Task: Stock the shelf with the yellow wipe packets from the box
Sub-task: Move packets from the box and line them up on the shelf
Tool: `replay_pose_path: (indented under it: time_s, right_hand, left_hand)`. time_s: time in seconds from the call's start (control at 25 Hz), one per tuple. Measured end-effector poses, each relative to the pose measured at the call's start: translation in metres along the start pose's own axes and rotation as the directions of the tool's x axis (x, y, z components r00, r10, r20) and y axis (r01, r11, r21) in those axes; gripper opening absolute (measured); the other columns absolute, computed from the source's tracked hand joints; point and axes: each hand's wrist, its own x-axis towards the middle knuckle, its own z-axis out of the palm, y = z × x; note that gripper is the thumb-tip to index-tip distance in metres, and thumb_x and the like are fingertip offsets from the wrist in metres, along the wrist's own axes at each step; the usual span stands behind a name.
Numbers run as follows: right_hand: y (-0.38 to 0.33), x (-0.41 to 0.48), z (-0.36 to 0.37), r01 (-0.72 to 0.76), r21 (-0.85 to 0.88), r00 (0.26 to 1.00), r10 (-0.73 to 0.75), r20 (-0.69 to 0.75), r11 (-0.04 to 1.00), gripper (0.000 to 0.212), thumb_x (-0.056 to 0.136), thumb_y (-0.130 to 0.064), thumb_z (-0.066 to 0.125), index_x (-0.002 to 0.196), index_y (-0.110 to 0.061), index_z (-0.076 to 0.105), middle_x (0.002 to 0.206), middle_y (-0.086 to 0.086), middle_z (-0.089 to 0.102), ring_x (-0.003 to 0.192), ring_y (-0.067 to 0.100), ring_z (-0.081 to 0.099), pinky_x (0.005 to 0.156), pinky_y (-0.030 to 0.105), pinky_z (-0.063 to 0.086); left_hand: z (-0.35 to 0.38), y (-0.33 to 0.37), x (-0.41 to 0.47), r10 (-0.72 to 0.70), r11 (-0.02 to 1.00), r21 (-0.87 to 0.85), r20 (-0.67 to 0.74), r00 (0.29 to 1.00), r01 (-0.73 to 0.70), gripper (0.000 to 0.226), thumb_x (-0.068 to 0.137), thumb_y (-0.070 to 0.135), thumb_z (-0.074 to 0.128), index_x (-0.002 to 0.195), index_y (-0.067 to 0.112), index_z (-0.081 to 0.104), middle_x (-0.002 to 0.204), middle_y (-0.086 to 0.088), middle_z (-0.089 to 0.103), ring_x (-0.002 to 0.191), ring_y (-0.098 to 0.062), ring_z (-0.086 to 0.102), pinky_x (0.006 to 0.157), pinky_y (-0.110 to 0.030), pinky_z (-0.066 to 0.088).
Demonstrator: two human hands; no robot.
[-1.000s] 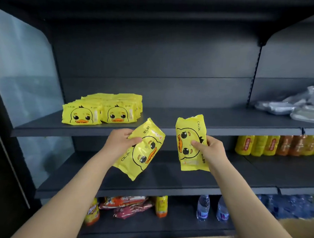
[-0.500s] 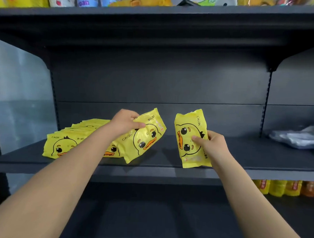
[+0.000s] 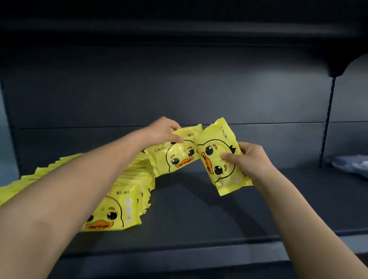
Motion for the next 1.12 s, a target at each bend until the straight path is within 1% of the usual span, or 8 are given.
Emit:
replay_pose_path:
  time_s: [0.08,0.2,0.36,0.56,0.72,0.84,1.0,1.12]
  right_hand:
    - [0.001,0.024,0.021,-0.012,-0.022,1.000,0.012,-0.002,1.000,0.009,0.083,-0.014,0.069,0.089,-0.019,0.065,0.079,0.001,0.070,0.069,0.015,0.068,0.060,0.027,0.055]
    - [0.006,0.061,0.044,-0.021,-0.161,1.000,0.022,0.004,0.987,0.008,0.082,-0.014,0.070,0.084,-0.021,0.066,0.074,-0.002,0.069,0.064,0.012,0.068,0.063,0.026,0.056]
    - [0.018,0.094,0.053,-0.042,-0.337,0.993,0.076,0.090,0.941,0.007,0.082,-0.015,0.071,0.086,-0.020,0.067,0.072,-0.004,0.069,0.053,0.001,0.065,0.049,0.013,0.050]
    - [0.042,0.124,0.069,-0.032,-0.451,0.982,0.113,0.154,0.892,0.010,0.081,-0.013,0.071,0.091,-0.014,0.068,0.080,0.000,0.070,0.062,0.005,0.066,0.058,0.015,0.053]
    - [0.054,0.139,0.078,-0.005,-0.491,0.970,0.125,0.211,0.871,0.019,0.081,-0.012,0.072,0.099,-0.011,0.069,0.088,0.001,0.072,0.070,0.009,0.068,0.067,0.020,0.055]
    - [0.060,0.146,0.080,0.001,-0.531,0.960,0.149,0.238,0.847,0.023,0.081,-0.013,0.072,0.104,-0.013,0.068,0.095,0.003,0.073,0.078,0.011,0.069,0.070,0.020,0.054]
    - [0.059,0.150,0.078,0.007,-0.530,0.955,0.151,0.254,0.848,0.020,0.081,-0.014,0.071,0.100,-0.018,0.066,0.088,-0.002,0.071,0.071,0.002,0.067,0.060,0.010,0.051]
    - [0.058,0.152,0.076,0.015,-0.529,0.959,0.137,0.248,0.849,0.019,0.081,-0.014,0.071,0.099,-0.018,0.066,0.088,-0.001,0.071,0.070,0.003,0.066,0.064,0.013,0.051]
  left_hand:
    - [0.004,-0.021,0.031,0.048,0.999,0.009,0.050,0.998,-0.048,0.024,0.078,0.021,0.073,0.100,0.013,0.067,0.106,-0.001,0.068,0.104,-0.016,0.061,0.094,-0.035,0.048]
    - [0.014,-0.053,0.074,0.088,0.994,0.059,0.131,0.987,-0.096,0.025,0.078,0.017,0.073,0.101,0.010,0.067,0.103,-0.002,0.068,0.095,-0.018,0.064,0.089,-0.038,0.052]
    - [0.038,-0.083,0.116,0.122,0.986,0.083,0.214,0.969,-0.142,0.020,0.078,0.008,0.070,0.098,0.009,0.066,0.102,-0.003,0.067,0.095,-0.019,0.062,0.085,-0.033,0.050]
    - [0.065,-0.124,0.145,0.147,0.949,0.220,0.323,0.935,-0.226,0.014,0.081,0.009,0.068,0.094,0.012,0.062,0.095,0.001,0.061,0.091,-0.015,0.055,0.079,-0.029,0.044]
    - [0.070,-0.135,0.149,0.216,0.846,0.403,0.341,0.915,-0.350,0.029,0.078,0.019,0.071,0.106,0.014,0.064,0.099,-0.001,0.067,0.089,-0.021,0.061,0.081,-0.037,0.051]
    - [0.064,-0.131,0.146,0.210,0.780,0.511,0.332,0.920,-0.362,0.036,0.076,0.026,0.074,0.108,0.017,0.060,0.099,-0.001,0.064,0.088,-0.022,0.060,0.078,-0.038,0.051]
    - [0.050,-0.136,0.141,0.110,0.885,0.381,0.387,0.916,-0.267,0.026,0.079,0.019,0.072,0.102,0.011,0.064,0.106,-0.005,0.065,0.097,-0.020,0.059,0.084,-0.034,0.047]
    - [0.053,-0.138,0.140,0.091,0.939,0.284,0.338,0.937,-0.194,0.023,0.079,0.016,0.072,0.099,0.010,0.065,0.106,-0.005,0.066,0.101,-0.020,0.060,0.083,-0.030,0.046]
